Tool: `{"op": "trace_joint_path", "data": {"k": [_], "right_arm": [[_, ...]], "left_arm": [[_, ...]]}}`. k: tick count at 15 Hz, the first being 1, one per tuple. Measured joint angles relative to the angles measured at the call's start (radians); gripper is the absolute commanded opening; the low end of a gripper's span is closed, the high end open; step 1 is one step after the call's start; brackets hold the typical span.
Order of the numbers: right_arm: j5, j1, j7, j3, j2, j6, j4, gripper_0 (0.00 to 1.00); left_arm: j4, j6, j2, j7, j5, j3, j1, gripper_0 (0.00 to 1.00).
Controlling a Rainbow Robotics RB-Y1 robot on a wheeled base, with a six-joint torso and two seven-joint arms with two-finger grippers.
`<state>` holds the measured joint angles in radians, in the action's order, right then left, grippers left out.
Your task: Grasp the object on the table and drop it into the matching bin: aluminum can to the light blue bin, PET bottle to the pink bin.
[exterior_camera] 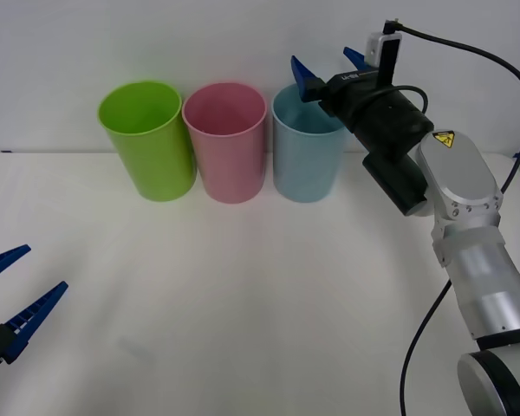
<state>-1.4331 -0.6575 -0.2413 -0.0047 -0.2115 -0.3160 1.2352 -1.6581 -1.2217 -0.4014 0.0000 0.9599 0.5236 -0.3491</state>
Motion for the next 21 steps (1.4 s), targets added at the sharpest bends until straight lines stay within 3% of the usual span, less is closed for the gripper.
{"op": "trace_joint_path", "data": {"k": [7, 15, 19, 21], "right_arm": [[0.068, 0.157, -0.006, 0.002, -0.114, -0.151, 0.158, 1.0], [0.203, 0.477, 0.018, 0.01, -0.271, -0.254, 0.437, 1.0], [0.233, 0.658, 0.059, -0.054, -0.285, -0.352, 0.534, 1.0], [0.25, 0.734, 0.14, -0.098, -0.274, -0.412, 0.548, 1.0]], "left_arm": [[0.0, 0.0, 0.0, 0.0, 0.0, 0.0, 0.0, 1.0], [0.0, 0.0, 0.0, 0.0, 0.0, 0.0, 0.0, 1.0], [0.0, 0.0, 0.0, 0.0, 0.0, 0.0, 0.0, 1.0], [0.0, 0.0, 0.0, 0.0, 0.0, 0.0, 0.0, 1.0]]}}
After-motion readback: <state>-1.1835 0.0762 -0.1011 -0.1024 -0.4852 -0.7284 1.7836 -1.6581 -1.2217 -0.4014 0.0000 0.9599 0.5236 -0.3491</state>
